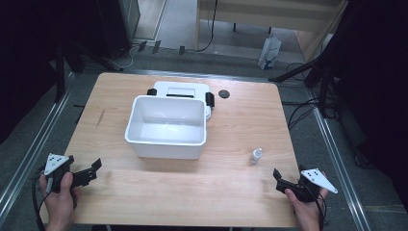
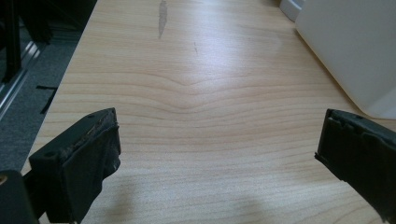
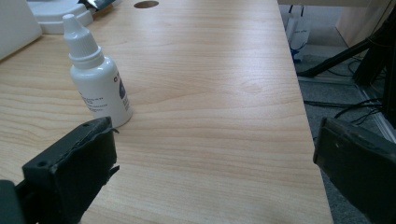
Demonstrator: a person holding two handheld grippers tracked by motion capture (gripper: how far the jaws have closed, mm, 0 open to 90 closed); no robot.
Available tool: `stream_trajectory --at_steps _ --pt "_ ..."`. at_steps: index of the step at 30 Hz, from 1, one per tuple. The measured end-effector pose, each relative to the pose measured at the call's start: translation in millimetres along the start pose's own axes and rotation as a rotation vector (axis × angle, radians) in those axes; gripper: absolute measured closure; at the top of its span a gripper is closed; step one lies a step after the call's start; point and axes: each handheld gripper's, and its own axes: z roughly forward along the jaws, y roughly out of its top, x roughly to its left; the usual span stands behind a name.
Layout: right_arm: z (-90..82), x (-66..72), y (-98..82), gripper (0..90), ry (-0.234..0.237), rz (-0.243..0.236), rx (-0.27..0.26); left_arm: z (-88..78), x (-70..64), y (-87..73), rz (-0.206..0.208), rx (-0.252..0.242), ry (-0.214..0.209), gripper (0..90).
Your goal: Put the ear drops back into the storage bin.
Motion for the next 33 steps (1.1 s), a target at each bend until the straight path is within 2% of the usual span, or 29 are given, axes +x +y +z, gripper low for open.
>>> stream_trajectory --at_steps 5,6,10,15,19,20,25,27,30,31,32,33 --pt "1.1 -0.7 0.4 0.4 0.004 0.006 0.012 0.5 -1.3 0.2 0.006 0.002 0.009 0.3" --pt "2.1 0.2 0.9 4.6 0.000 -0.003 0.028 0.5 -2.0 0.1 0.013 0.002 0.009 0.3" --pt "4.0 4.3 1.2 6.9 -0.023 -0.036 0.041 0.8 -2.0 0.3 0.013 0.006 0.007 0.3" --pt "4.1 4.1 1.4 13.2 -0.039 -0.027 0.045 0.6 -1.1 0.3 0.006 0.006 0.003 0.3" --pt "5.1 5.7 2.8 16.5 -0.068 -0.047 0.066 0.6 -0.8 0.3 0.003 0.005 -0.002 0.3" --pt "6.5 7.3 3.4 17.5 -0.073 -0.064 0.080 0.9 -0.1 0.3 -0.004 0.004 -0.007 0.3" --pt "8.9 10.0 5.9 17.6 -0.053 -0.093 0.129 1.2 -0.5 0.5 0.004 0.011 -0.009 0.3" --pt "9.8 11.1 8.0 18.3 -0.041 -0.120 0.158 1.1 -0.7 0.6 0.009 0.015 -0.009 0.3" --pt "13.1 14.3 14.5 19.9 -0.024 -0.208 0.230 1.3 -0.2 0.4 0.005 0.012 -0.013 0.3" --pt "13.1 14.3 14.5 19.9 -0.024 -0.208 0.230 1.3 -0.2 0.4 0.005 0.012 -0.013 0.3" --pt "14.2 15.7 18.1 20.0 -0.014 -0.234 0.256 1.5 0.0 0.4 -0.002 0.009 -0.013 0.3" --pt "16.3 18.8 25.4 20.4 0.001 -0.289 0.301 1.5 0.2 0.4 -0.002 0.008 -0.014 0.3"
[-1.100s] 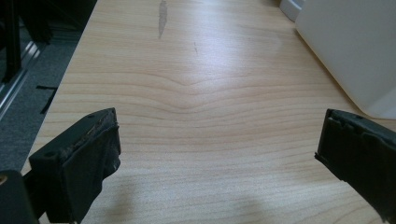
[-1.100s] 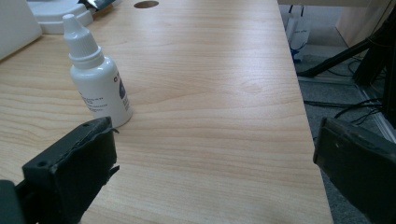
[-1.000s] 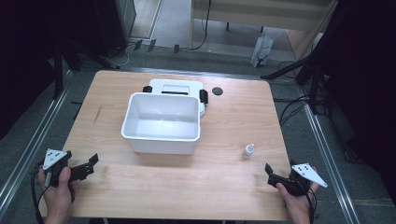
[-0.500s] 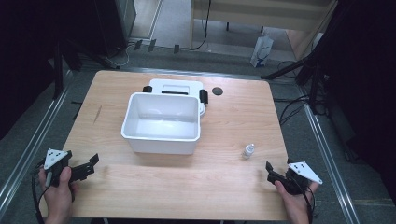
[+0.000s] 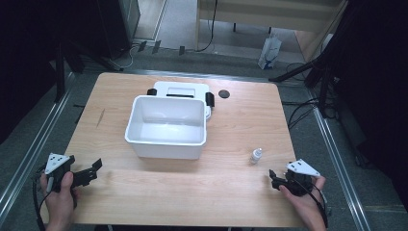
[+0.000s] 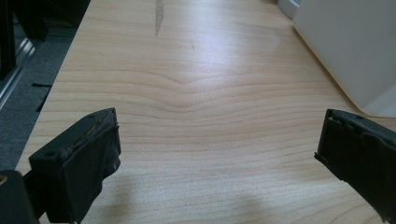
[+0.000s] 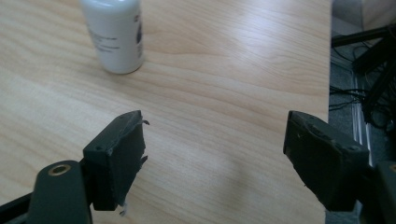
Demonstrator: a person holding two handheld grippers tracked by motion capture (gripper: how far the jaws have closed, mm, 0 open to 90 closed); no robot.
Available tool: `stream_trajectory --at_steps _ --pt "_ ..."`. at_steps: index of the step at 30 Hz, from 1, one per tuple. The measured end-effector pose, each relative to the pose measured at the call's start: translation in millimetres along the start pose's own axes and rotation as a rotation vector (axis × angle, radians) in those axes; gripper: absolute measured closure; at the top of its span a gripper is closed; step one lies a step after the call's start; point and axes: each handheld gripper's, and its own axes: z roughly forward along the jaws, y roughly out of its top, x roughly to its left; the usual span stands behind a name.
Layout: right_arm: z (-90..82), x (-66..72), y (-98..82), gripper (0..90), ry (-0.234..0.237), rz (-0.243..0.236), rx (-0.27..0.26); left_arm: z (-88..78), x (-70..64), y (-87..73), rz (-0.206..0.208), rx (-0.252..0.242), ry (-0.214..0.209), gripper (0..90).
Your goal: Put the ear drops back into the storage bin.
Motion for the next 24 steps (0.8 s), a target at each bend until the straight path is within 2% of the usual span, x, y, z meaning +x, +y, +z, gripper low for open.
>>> stream_trajectory --at_steps 4,6,10,17,19,20,24 --pt "0.1 0.7 20.0 20.7 0.023 -0.110 0.082 -0.4 0.3 -0.1 0.000 -0.002 -0.002 0.3" --pt "1.4 0.5 28.5 21.4 0.032 -0.149 0.121 -0.6 0.4 -0.1 -0.001 -0.002 -0.003 0.3" --pt "7.6 1.9 45.1 21.2 0.080 -0.234 0.226 -0.8 0.3 -0.2 -0.005 -0.004 -0.003 0.3" --pt "11.8 5.4 79.1 24.9 0.152 -0.308 0.348 -0.8 0.4 -0.2 -0.006 -0.002 -0.002 0.3" --pt "14.6 8.6 92.0 26.1 0.188 -0.346 0.403 -0.8 0.4 -0.2 -0.008 -0.002 -0.003 0.3" --pt "15.3 10.2 95.5 26.0 0.196 -0.349 0.422 -0.7 0.4 -0.2 -0.009 -0.003 -0.003 0.3" --pt "21.3 15.4 110.2 24.6 0.255 -0.375 0.461 -1.0 0.9 -0.3 -0.011 -0.004 -0.007 0.3"
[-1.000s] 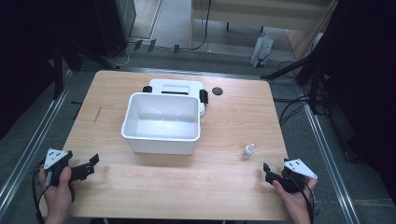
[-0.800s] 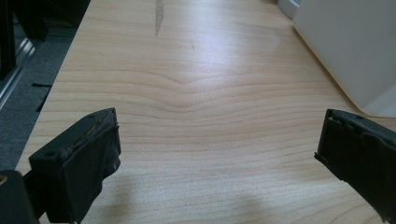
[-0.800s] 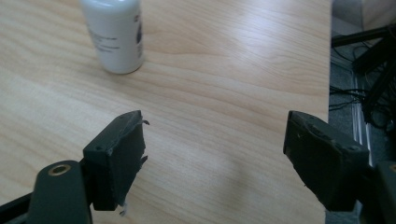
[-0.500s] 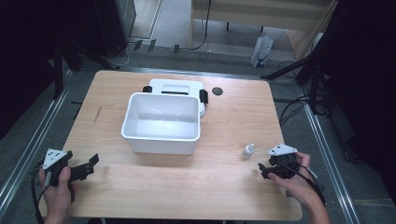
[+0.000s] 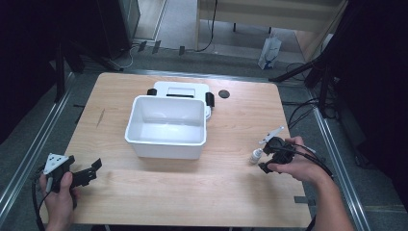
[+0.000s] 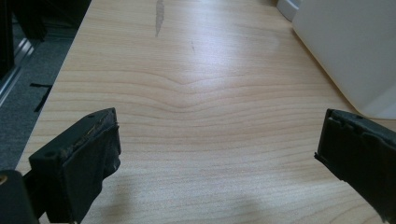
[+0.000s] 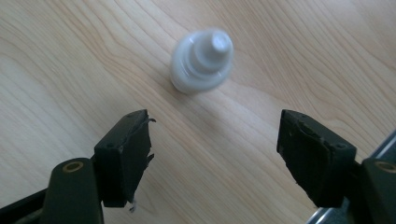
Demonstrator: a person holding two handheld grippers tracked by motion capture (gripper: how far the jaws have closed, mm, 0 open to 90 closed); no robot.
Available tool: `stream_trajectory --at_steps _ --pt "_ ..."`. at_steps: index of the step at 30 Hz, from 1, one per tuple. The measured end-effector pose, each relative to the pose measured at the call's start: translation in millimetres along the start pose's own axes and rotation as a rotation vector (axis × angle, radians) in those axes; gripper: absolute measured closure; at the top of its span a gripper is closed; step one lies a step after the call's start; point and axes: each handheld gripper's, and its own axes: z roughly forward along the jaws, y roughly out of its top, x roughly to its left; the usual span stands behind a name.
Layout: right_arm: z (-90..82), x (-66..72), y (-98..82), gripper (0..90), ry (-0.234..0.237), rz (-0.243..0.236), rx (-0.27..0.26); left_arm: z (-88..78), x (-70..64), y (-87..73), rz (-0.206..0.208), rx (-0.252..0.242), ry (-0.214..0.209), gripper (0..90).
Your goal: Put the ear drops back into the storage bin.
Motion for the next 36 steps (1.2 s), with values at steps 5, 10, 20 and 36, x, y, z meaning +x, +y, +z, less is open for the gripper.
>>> stream_trajectory --at_steps 5,10,20,36 --pt "3.4 0.7 15.0 13.5 0.062 -0.016 0.080 0.1 0.5 0.1 0.002 0.001 -0.002 0.3" --pt "6.7 0.9 26.5 21.5 0.052 -0.036 0.149 0.3 0.6 0.2 -0.001 0.003 -0.001 0.3" --pt "-1.4 -3.1 44.2 53.8 0.121 -0.029 0.121 0.2 1.2 0.2 -0.006 0.003 0.004 0.3" --pt "0.7 -10.6 52.2 72.0 0.142 -0.017 0.160 0.6 1.3 0.3 -0.009 0.002 0.005 0.3"
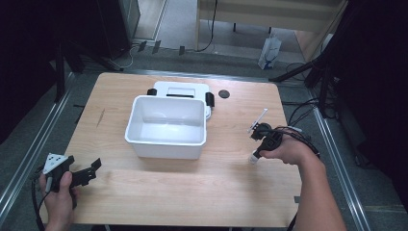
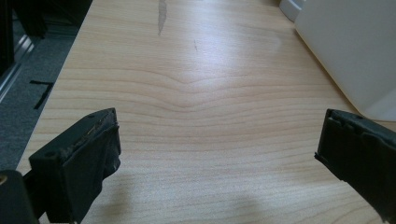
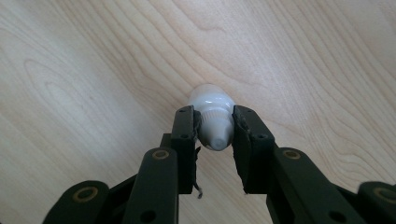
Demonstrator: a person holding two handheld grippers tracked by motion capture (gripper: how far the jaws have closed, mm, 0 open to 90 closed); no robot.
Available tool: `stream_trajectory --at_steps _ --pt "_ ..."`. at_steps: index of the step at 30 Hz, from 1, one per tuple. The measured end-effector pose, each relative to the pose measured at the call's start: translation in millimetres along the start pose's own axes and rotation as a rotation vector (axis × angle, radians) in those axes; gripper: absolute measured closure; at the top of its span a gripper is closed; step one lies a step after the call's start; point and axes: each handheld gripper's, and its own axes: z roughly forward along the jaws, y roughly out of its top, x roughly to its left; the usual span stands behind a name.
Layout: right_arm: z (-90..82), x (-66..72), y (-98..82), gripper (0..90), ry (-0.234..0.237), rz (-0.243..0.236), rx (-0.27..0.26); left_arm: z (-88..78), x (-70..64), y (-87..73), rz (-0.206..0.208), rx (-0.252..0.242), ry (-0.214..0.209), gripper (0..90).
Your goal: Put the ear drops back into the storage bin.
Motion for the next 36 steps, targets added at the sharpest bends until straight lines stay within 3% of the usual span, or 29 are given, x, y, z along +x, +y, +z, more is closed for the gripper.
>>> stream_trajectory --at_steps 10,13,23,36 --pt "-4.5 0.7 3.8 72.5 0.002 -0.053 -0.022 0.0 0.0 0.0 0.000 0.000 0.001 0.3" --pt "-8.3 3.2 7.6 72.5 -0.004 -0.089 -0.020 0.1 0.1 0.0 -0.001 0.000 0.000 0.3" --pt "-27.0 10.7 31.5 72.5 0.006 -0.151 -0.029 -0.2 0.2 0.0 -0.003 -0.001 -0.002 0.3" --pt "-59.3 19.7 65.4 72.5 0.016 -0.186 -0.055 -0.4 0.2 0.0 -0.003 -0.001 -0.002 0.3"
